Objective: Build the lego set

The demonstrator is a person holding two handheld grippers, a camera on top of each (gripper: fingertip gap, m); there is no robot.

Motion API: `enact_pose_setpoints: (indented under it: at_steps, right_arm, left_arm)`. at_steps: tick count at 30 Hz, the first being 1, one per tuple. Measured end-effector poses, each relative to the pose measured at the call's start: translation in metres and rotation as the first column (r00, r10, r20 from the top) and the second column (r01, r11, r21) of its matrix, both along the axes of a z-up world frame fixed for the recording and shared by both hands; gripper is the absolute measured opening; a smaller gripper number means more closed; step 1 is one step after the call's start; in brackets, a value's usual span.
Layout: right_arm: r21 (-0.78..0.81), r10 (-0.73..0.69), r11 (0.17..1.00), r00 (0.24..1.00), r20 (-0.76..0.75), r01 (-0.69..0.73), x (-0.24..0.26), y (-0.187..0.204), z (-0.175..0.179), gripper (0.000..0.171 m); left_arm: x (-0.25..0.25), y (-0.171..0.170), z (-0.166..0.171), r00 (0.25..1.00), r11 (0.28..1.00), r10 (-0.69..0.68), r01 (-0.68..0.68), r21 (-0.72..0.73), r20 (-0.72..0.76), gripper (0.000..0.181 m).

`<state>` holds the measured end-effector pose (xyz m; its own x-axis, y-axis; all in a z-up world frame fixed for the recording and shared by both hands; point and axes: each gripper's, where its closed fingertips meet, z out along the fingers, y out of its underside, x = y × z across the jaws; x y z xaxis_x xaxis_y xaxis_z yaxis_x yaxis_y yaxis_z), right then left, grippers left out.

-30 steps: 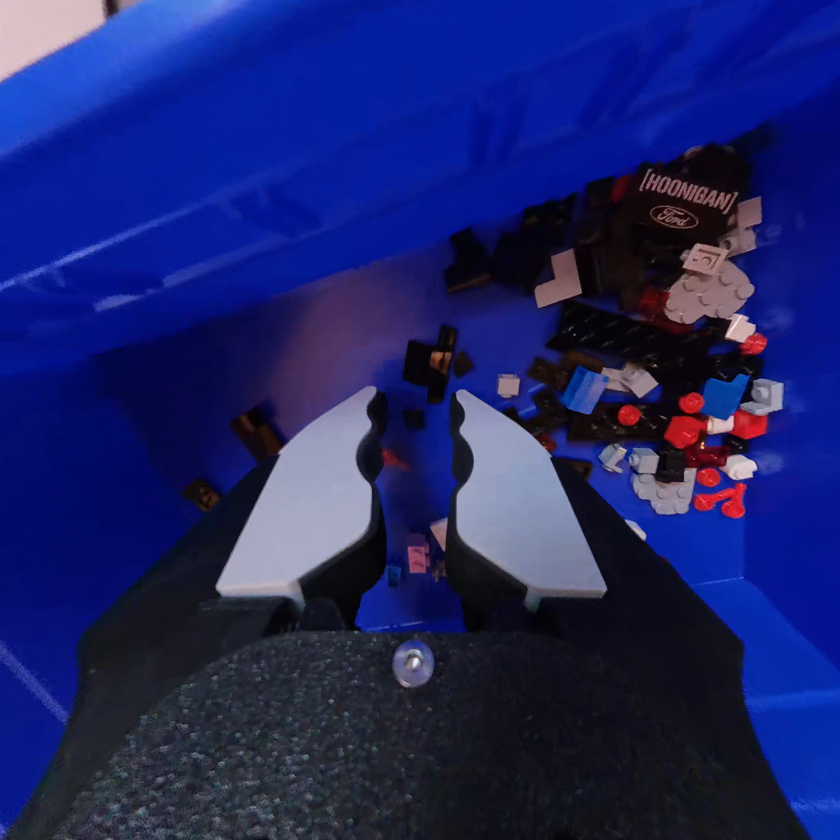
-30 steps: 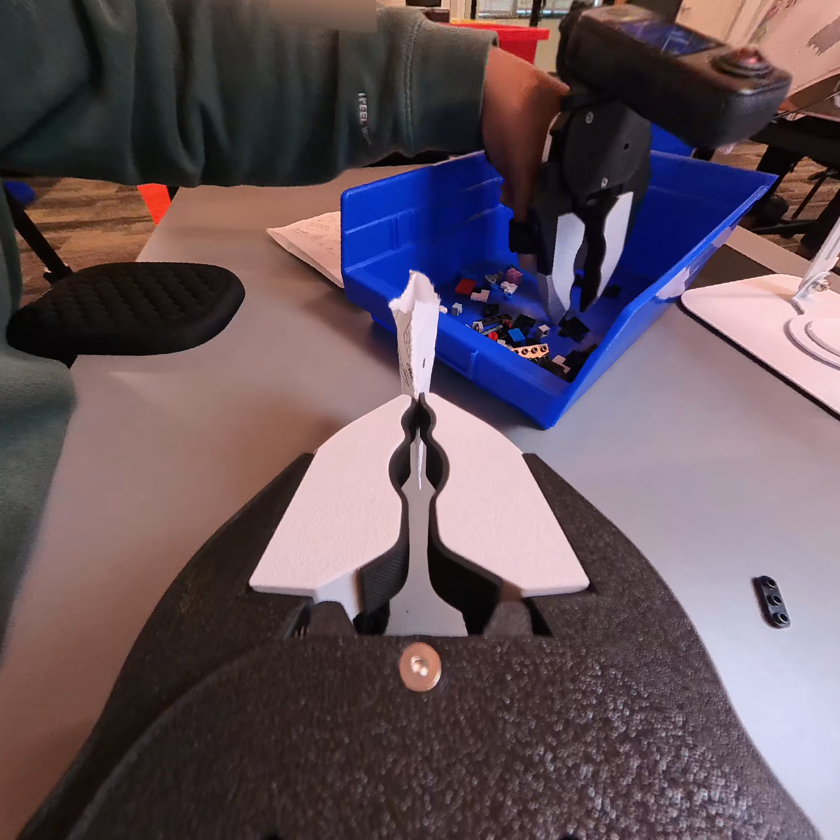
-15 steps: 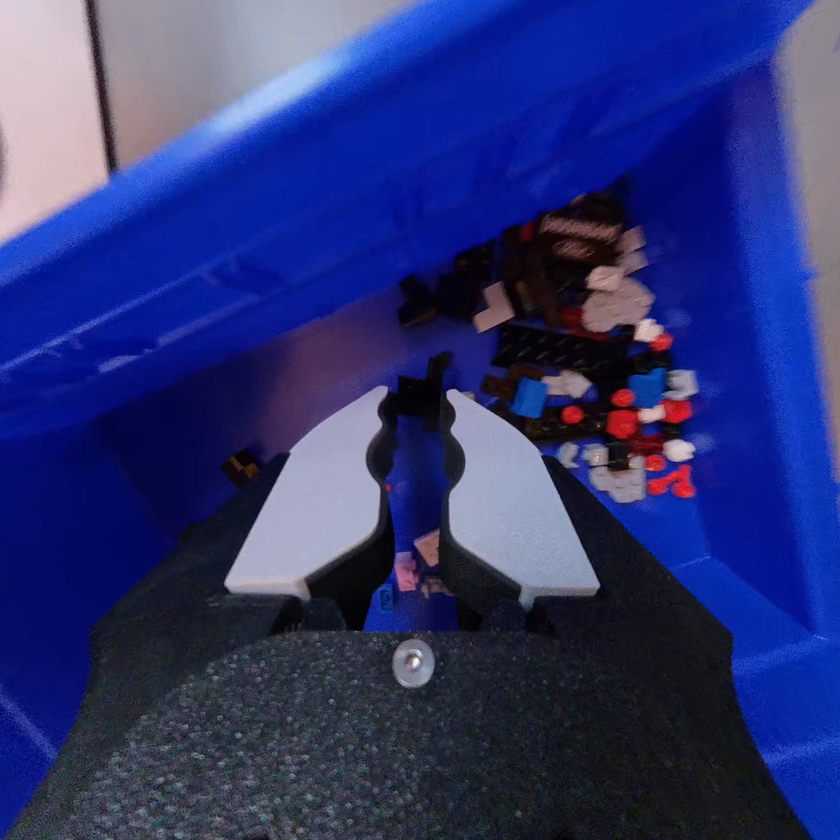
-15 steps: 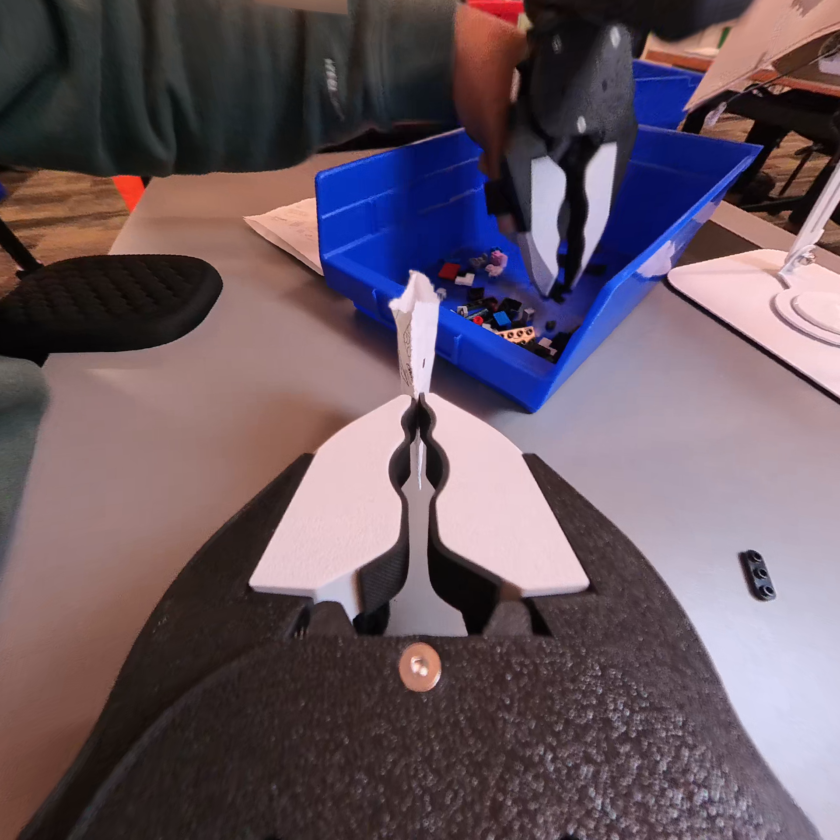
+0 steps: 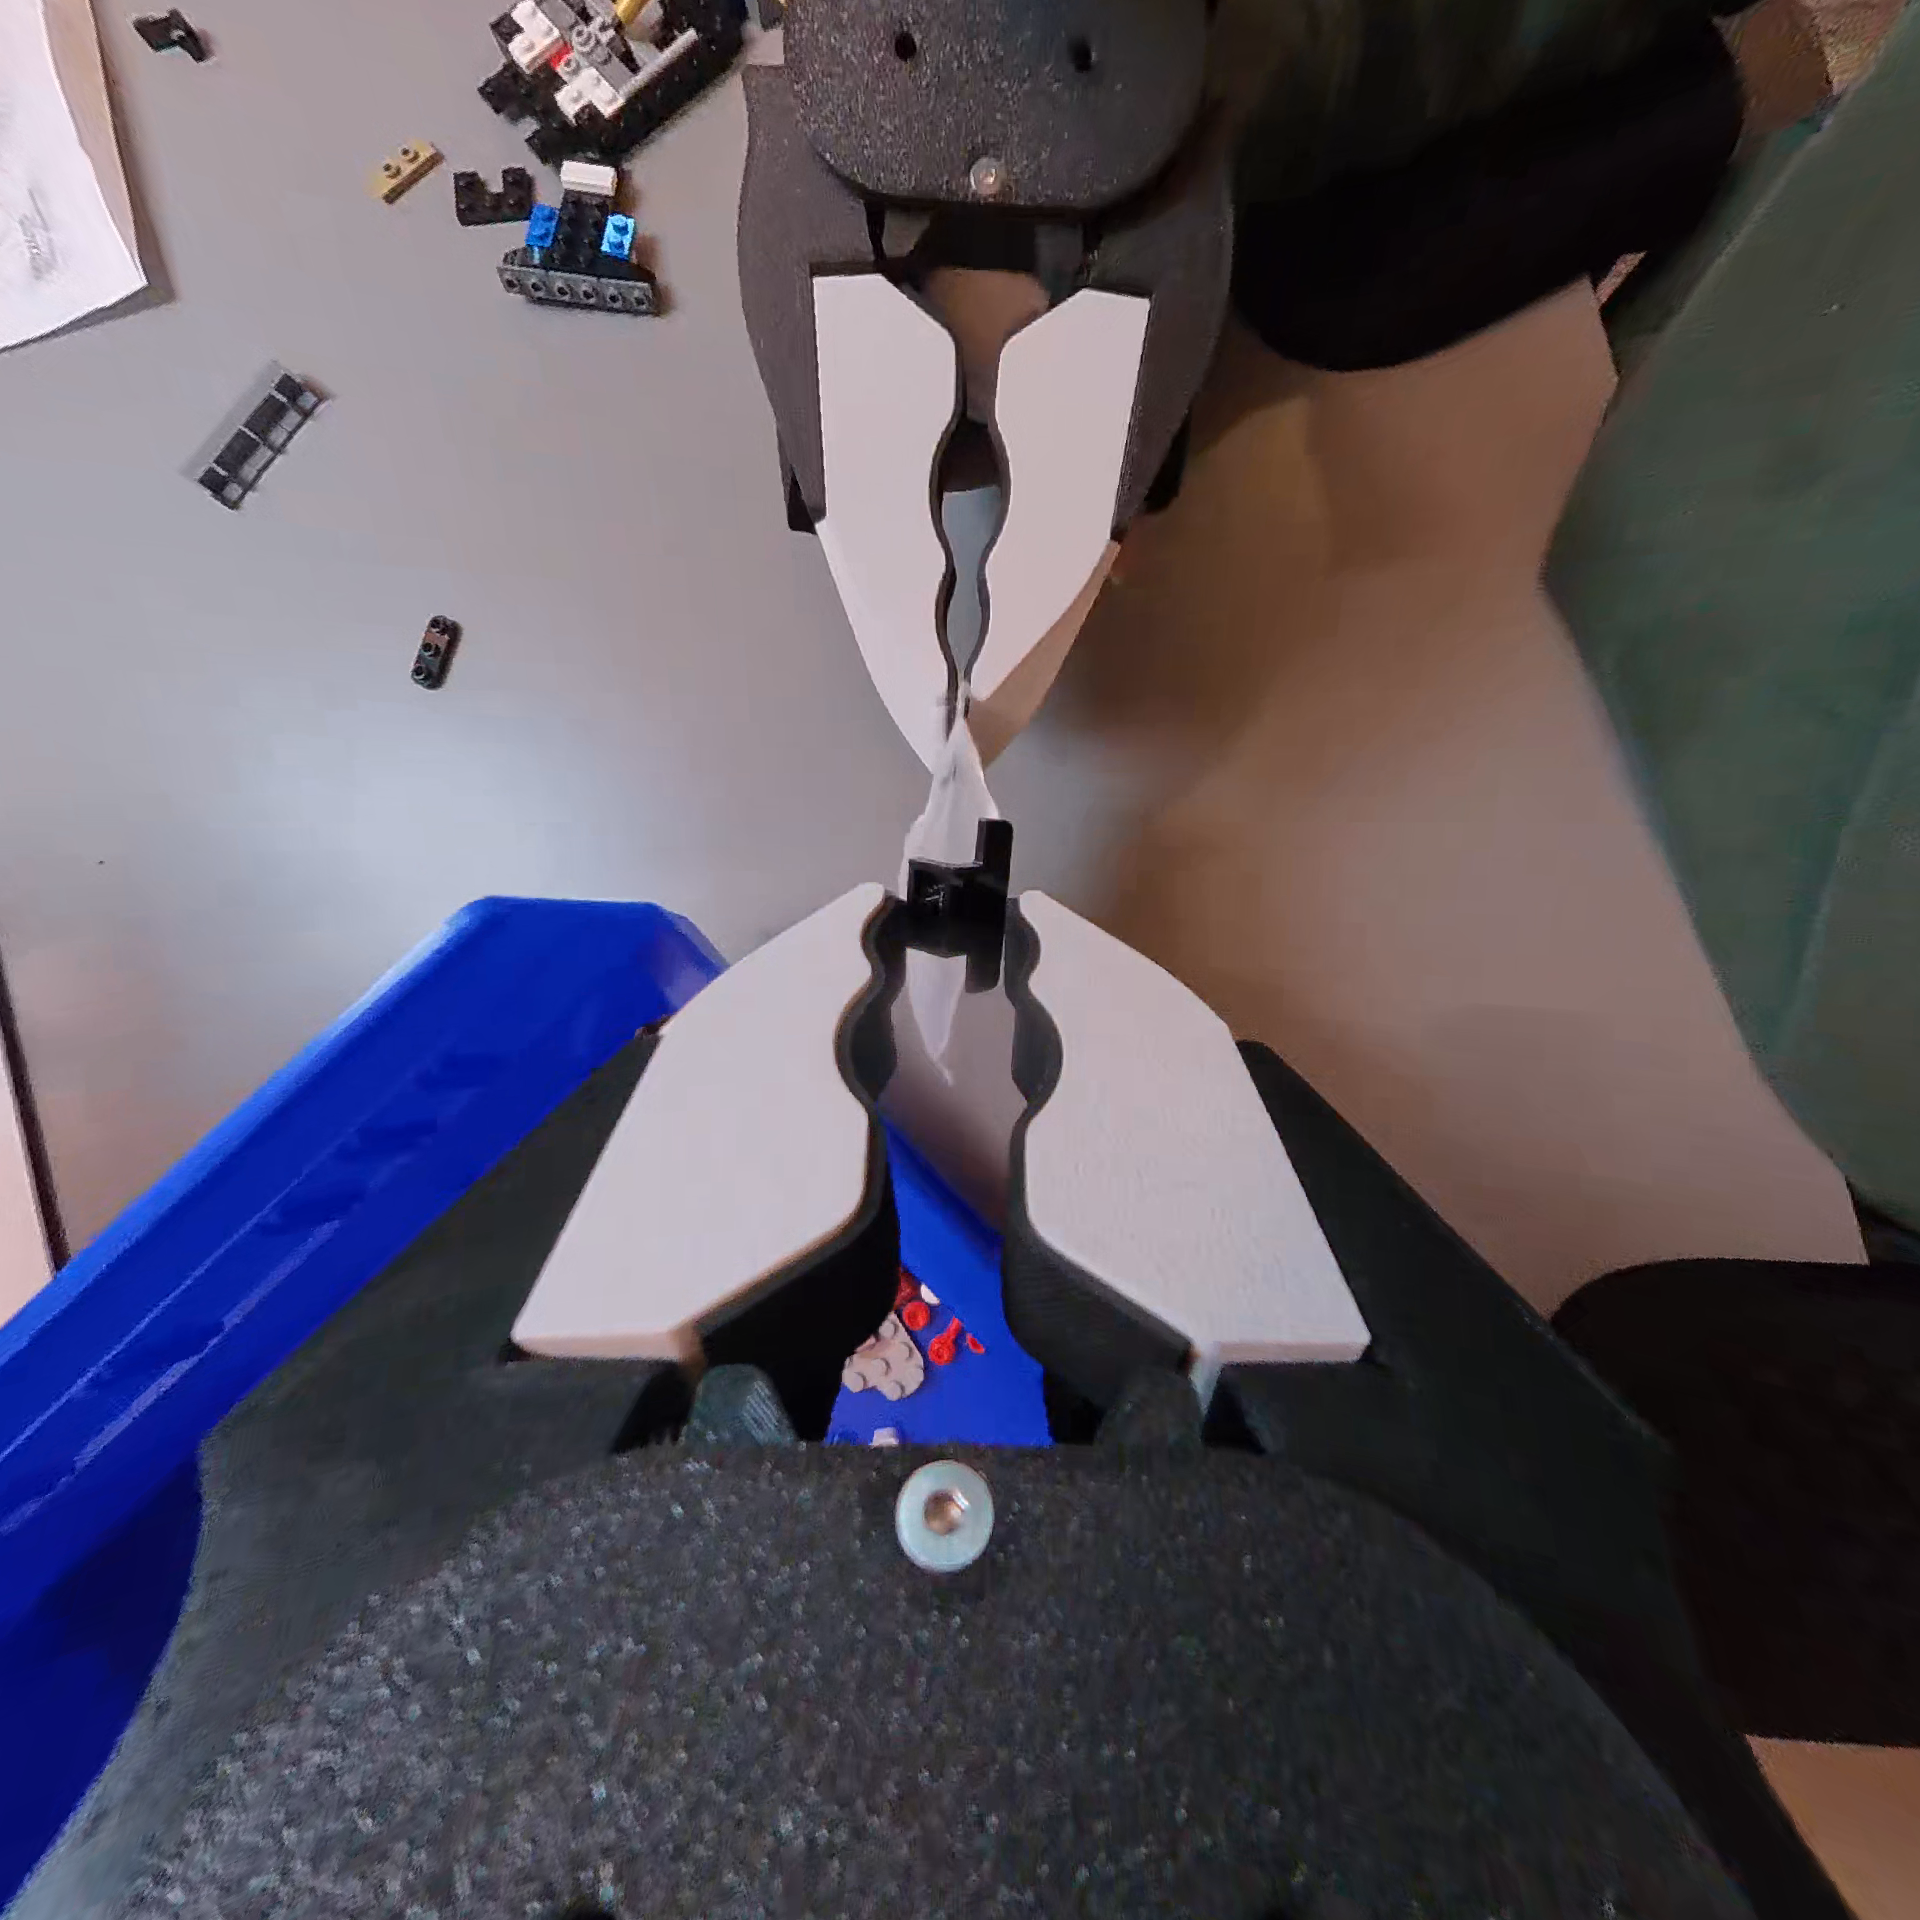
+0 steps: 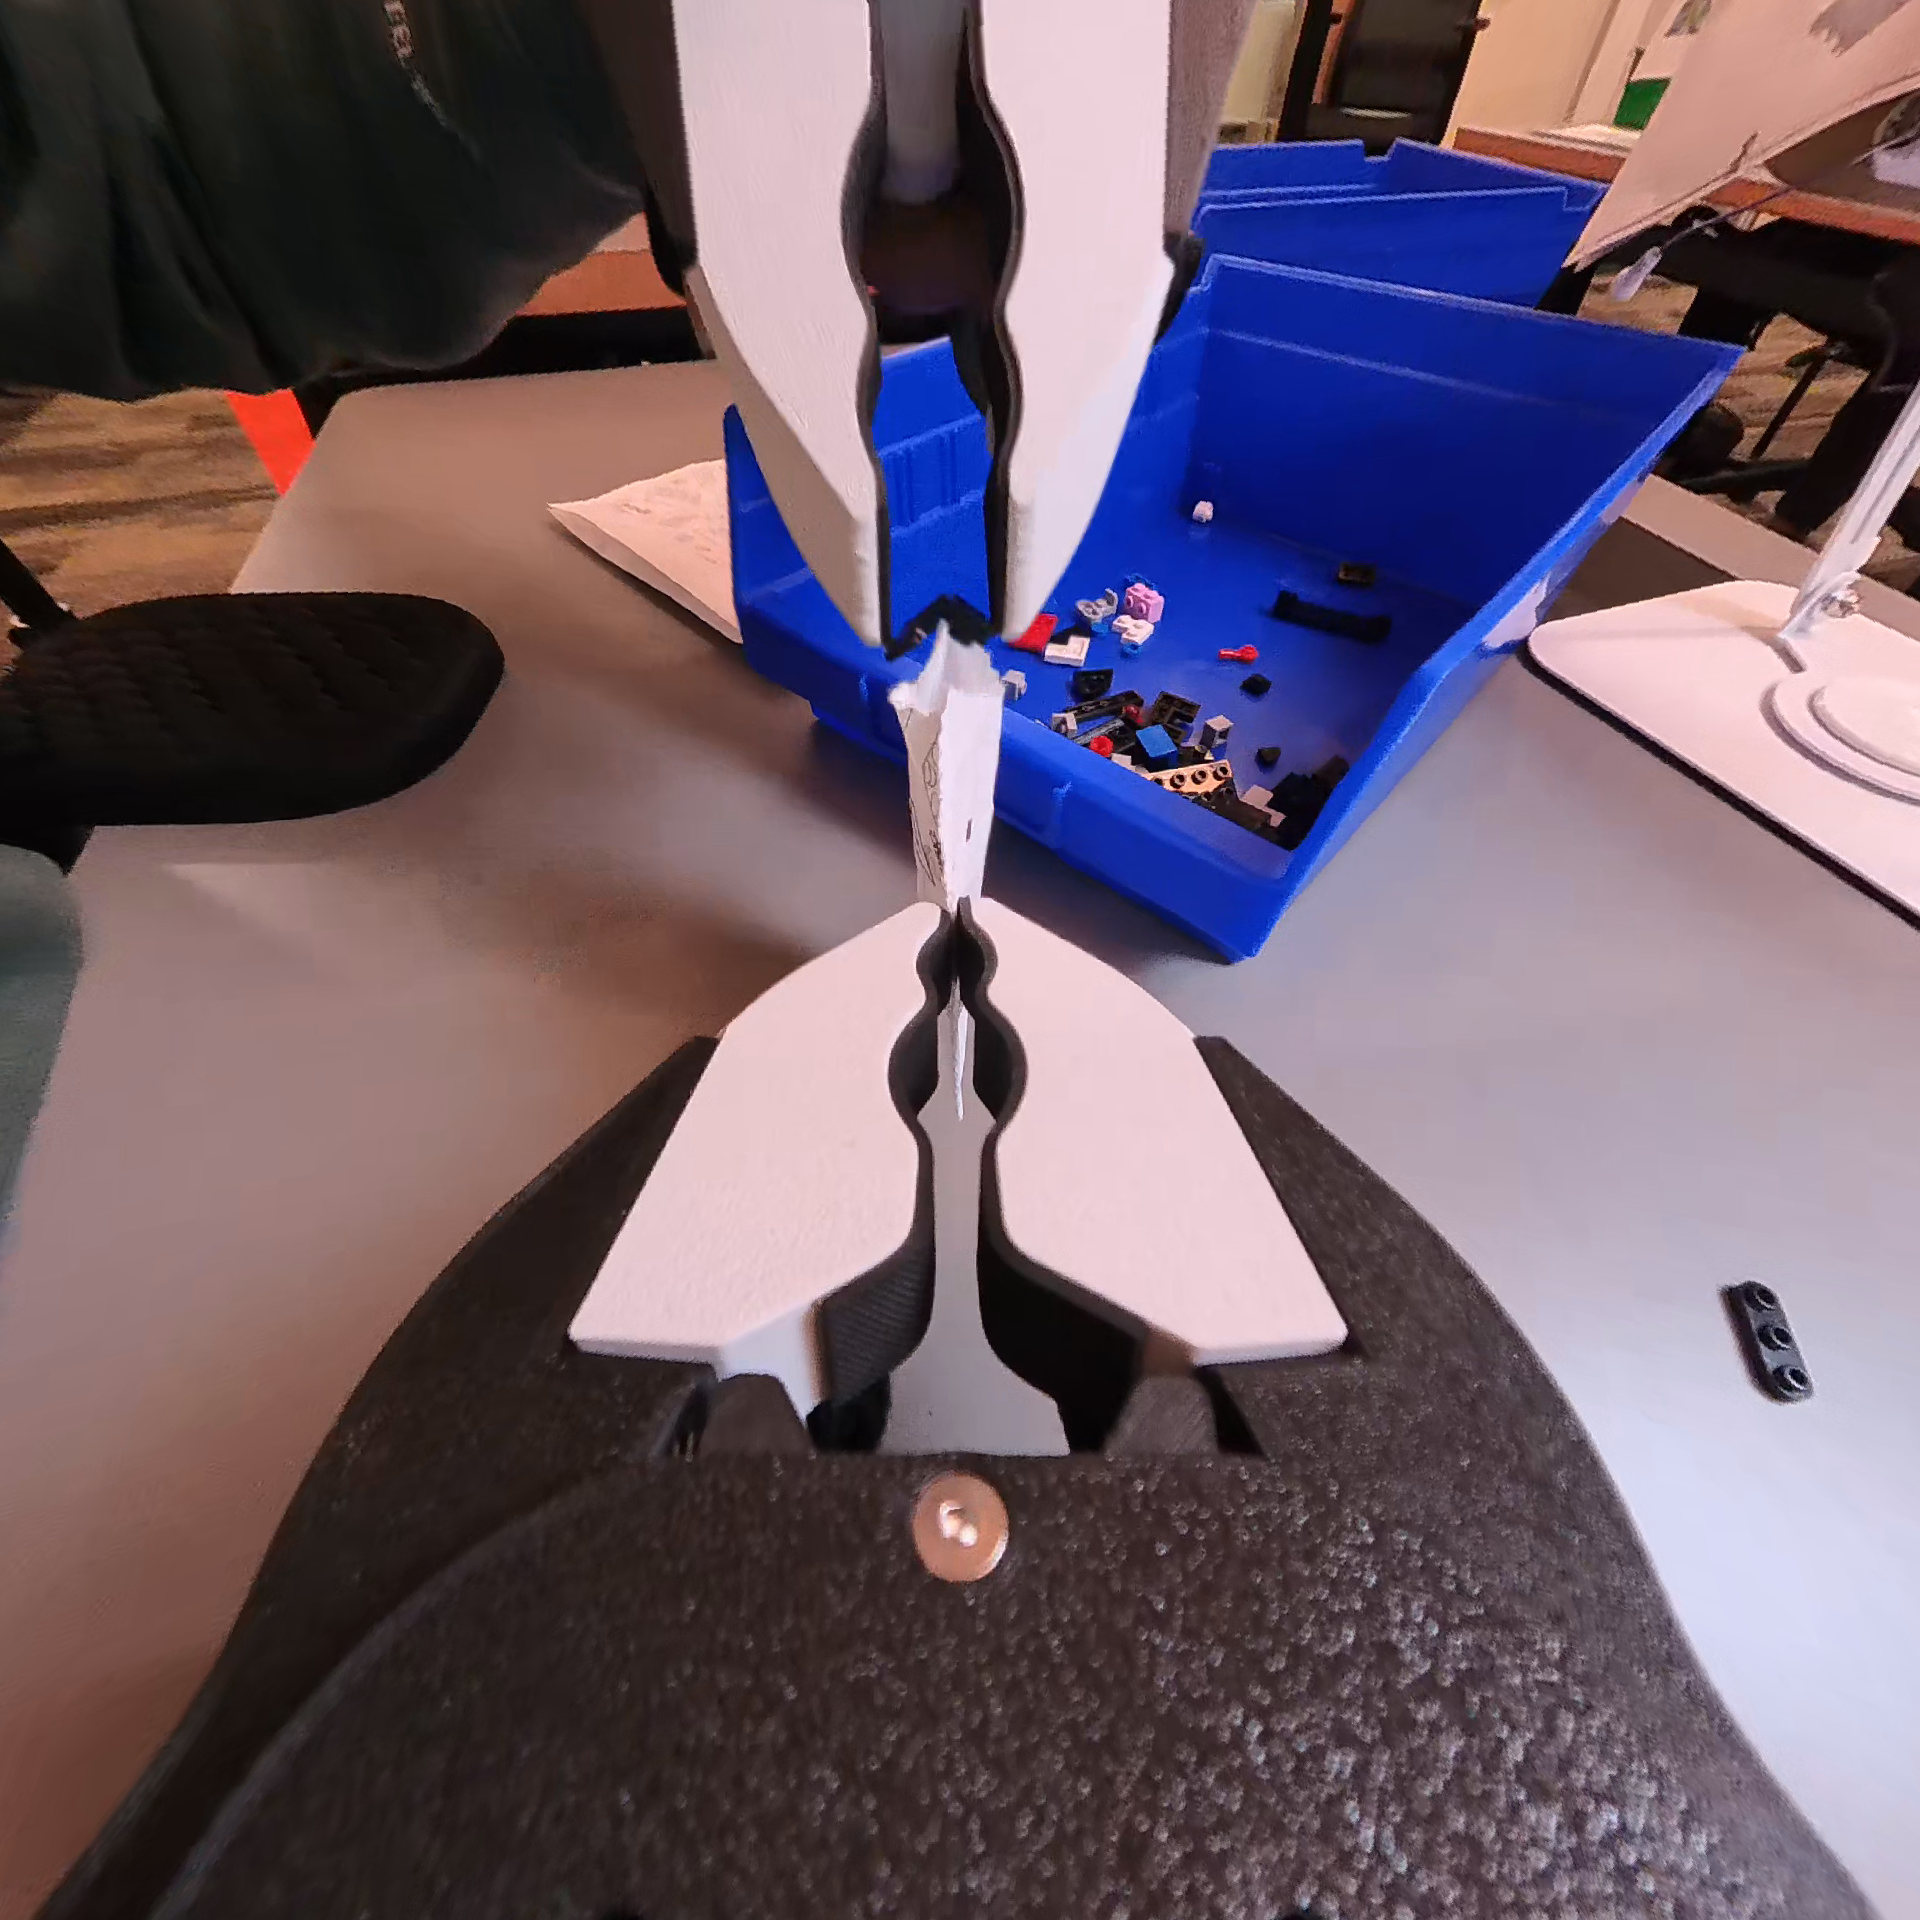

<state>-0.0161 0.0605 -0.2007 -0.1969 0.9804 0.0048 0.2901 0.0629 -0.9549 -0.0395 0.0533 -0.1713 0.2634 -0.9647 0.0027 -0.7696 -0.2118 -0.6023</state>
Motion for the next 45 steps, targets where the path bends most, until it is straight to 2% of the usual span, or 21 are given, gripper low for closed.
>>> enact_pose_setpoints:
  at_steps: [12, 21, 25, 27, 31, 35, 38, 45]
  right_arm:
    - [-0.035, 0.015, 0.999, 0.999, -0.033, -0.017, 0.002, 0.0, 0.006, 0.0]
    - [-0.044, 0.005, 0.999, 0.999, -0.043, -0.007, 0.002, 0.003, 0.007, 0.0]
    - [-0.042, 0.007, 0.999, 0.999, -0.042, -0.009, 0.002, 0.002, 0.007, 0.0]
    - [-0.041, 0.012, 0.999, 0.999, -0.039, -0.014, 0.002, 0.002, 0.007, 0.0]
    - [-0.025, 0.029, 0.999, 0.999, -0.023, -0.029, 0.002, -0.002, 0.004, 0.0]
    - [0.004, 0.033, 0.999, 0.999, -0.006, -0.033, 0.002, -0.004, 0.001, 0.0]
    - [0.008, 0.034, 0.999, 0.999, -0.001, -0.034, 0.003, -0.003, 0.001, 0.0]
    - [-0.008, 0.034, 0.999, 0.999, -0.002, -0.034, 0.004, 0.0, 0.001, 0.0]
  left_arm:
    - [0.008, 0.007, 0.003, 0.999, 0.993, 0.016, -0.012, 0.121, -0.029, 0.022]
    - [0.014, -0.009, 0.013, 0.999, 0.995, -0.019, 0.016, 0.096, 0.03, 0.024]
    - [-0.005, 0.004, 0.017, 0.999, 0.988, 0.042, -0.039, 0.148, -0.011, 0.023]
    - [-0.026, 0.024, 0.018, 0.989, 0.976, 0.145, -0.138, 0.166, -0.03, 0.017]
    - [-0.085, 0.065, -0.021, 0.924, 0.938, 0.344, -0.33, 0.103, -0.169, 0.02]
    - [-0.125, 0.094, -0.067, 0.867, 0.908, 0.412, -0.417, 0.048, -0.279, 0.023]
    - [-0.122, 0.102, -0.085, 0.873, 0.886, 0.431, -0.457, -0.076, -0.229, 0.027]
    - [-0.122, 0.116, -0.103, 0.86, 0.864, 0.456, -0.489, -0.12, -0.228, 0.024]
